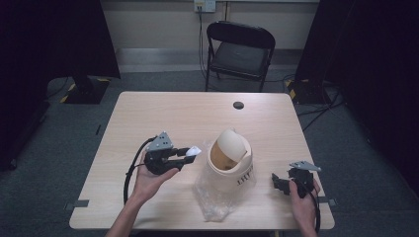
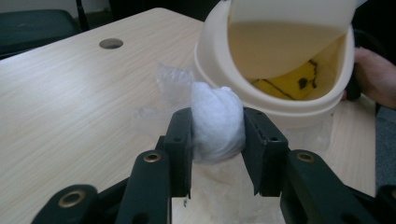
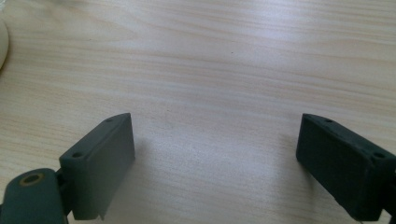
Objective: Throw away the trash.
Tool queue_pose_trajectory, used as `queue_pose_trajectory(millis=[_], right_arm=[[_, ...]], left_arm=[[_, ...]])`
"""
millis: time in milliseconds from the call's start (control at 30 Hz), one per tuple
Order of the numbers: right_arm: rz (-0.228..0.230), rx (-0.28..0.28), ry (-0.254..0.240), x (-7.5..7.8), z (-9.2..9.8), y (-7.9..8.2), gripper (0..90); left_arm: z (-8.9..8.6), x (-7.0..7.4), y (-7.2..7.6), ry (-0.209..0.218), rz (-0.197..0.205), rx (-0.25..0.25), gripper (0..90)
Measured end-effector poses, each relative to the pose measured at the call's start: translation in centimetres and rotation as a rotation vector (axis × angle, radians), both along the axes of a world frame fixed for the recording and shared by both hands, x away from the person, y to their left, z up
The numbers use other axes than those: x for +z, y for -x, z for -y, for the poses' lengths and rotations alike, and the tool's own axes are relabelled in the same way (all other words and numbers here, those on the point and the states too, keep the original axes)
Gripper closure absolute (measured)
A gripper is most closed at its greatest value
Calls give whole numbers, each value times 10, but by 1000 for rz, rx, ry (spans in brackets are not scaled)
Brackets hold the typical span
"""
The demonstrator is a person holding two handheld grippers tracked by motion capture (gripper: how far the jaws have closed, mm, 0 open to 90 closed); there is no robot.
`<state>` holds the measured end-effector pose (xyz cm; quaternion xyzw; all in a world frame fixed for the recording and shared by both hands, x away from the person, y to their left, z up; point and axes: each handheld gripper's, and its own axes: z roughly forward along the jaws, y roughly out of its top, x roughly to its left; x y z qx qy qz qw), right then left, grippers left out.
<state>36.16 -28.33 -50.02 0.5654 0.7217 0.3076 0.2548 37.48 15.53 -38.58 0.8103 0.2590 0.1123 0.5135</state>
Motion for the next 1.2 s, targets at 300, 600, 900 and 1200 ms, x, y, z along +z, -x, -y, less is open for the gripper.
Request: queue_pose_trajectory(millis=[300, 600, 900, 1200], right_arm=[[0, 0, 0, 0, 0, 0, 106], [0, 0, 0, 0, 0, 0, 107], [0, 0, 0, 0, 0, 0, 107], [0, 0, 0, 0, 0, 0, 107]], left_arm=[[18, 11, 4, 11, 16, -38, 650], [33, 19, 7, 15, 30, -57, 650], [54, 19, 8, -28, 29, -98, 650], [65, 12, -1, -55, -12, -101, 648]])
